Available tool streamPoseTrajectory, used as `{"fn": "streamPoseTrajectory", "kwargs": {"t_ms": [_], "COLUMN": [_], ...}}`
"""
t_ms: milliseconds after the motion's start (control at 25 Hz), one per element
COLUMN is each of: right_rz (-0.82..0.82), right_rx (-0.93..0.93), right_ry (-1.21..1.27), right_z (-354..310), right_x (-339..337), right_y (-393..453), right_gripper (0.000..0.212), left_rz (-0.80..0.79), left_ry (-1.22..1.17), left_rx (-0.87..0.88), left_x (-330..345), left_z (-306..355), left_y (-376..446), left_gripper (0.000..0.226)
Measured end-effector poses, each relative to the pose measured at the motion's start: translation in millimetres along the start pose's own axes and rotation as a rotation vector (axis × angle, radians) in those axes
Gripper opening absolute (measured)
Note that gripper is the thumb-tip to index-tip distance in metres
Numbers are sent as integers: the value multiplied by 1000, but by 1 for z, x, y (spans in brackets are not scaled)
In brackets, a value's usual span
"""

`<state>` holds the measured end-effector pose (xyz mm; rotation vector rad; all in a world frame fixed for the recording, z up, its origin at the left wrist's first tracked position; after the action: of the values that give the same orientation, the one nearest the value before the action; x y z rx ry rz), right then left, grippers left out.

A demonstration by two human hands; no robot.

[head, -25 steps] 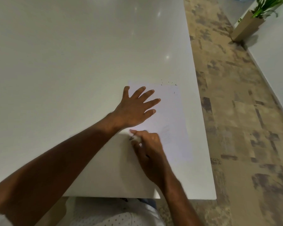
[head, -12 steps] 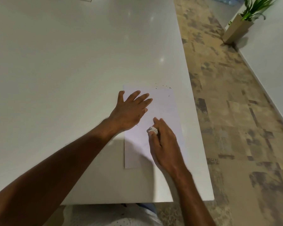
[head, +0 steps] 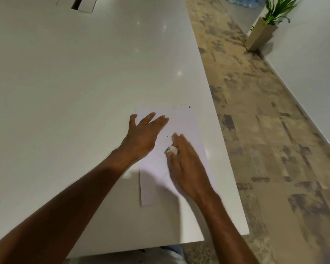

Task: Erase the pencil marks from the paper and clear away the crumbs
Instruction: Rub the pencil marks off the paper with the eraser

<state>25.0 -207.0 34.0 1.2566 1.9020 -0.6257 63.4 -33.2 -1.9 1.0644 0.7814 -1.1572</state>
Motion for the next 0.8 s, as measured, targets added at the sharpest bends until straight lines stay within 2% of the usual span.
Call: {"fn": "streamPoseTrajectory", "kwargs": {"t_ms": [120,200,320,400,600,800], "right_rz": [-213,-165,-32,23,-122,91], "right_rx": [-82,-151,4,39,-166,114], "right_ry": [-32,-4,22,71,17,196], "right_z": [-21,-15,22,28,3,42], "right_x": [17,14,-8,-17,-1,-42], "right_y": [-25,-9,51,63,16,65], "right_gripper": [49,49,56,55,48,41], "left_rz": [-3,6,38,57,22,7], "left_ry": [15,17,-16,-38,-25,-4], "left_rx": [11,14,21,10,1,18], "left_x": [2,2,-3,-6,-3,-6], "left_z": [1,1,3,3,4,4], "left_y": [0,0,-1,-1,0,-1], "left_gripper": [72,71,66,60,64,59]}}
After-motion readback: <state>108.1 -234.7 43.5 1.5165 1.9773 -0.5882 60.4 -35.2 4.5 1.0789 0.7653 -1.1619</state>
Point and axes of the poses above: each hand's wrist, its own y-axis towards the middle knuckle, its own x-axis out of the palm, z = x × y, the point moved 6 cm from there along y, towards the middle knuckle, and after that the axes turned 7 degrees about z, right-handed, at the moved point
